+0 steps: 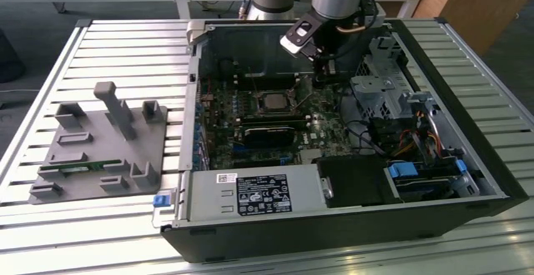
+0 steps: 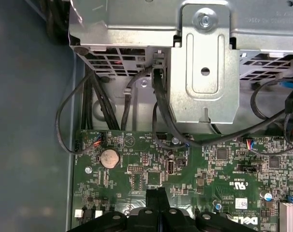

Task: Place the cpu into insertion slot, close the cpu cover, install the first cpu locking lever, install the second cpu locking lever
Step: 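Close the cpu cover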

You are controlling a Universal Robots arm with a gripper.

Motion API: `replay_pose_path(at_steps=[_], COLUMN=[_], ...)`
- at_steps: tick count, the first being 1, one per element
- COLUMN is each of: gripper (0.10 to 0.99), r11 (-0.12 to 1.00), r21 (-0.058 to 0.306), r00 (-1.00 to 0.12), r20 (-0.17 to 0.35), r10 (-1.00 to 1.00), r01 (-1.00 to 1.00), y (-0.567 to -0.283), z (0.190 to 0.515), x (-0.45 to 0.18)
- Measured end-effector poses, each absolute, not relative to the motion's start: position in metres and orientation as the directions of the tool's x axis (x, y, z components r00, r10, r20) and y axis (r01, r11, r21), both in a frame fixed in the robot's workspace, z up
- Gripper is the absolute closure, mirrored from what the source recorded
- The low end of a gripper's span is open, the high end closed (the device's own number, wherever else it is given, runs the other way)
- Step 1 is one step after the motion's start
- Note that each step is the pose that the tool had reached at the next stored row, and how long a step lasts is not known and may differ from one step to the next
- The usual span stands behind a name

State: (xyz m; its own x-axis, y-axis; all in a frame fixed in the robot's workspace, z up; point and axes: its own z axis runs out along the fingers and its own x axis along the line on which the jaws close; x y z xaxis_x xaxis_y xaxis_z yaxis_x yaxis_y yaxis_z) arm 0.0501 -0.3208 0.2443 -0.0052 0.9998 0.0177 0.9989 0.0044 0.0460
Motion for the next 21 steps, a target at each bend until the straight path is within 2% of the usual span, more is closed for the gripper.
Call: replay_pose_path(at_steps=[21], gripper=[0.98], r11=[0.008], r21=[0.046], r00=[-0.009], r20=[0.018], r10=[1.0], r01=[0.999], y=[-0.321], z=[0.244], x=[0.035])
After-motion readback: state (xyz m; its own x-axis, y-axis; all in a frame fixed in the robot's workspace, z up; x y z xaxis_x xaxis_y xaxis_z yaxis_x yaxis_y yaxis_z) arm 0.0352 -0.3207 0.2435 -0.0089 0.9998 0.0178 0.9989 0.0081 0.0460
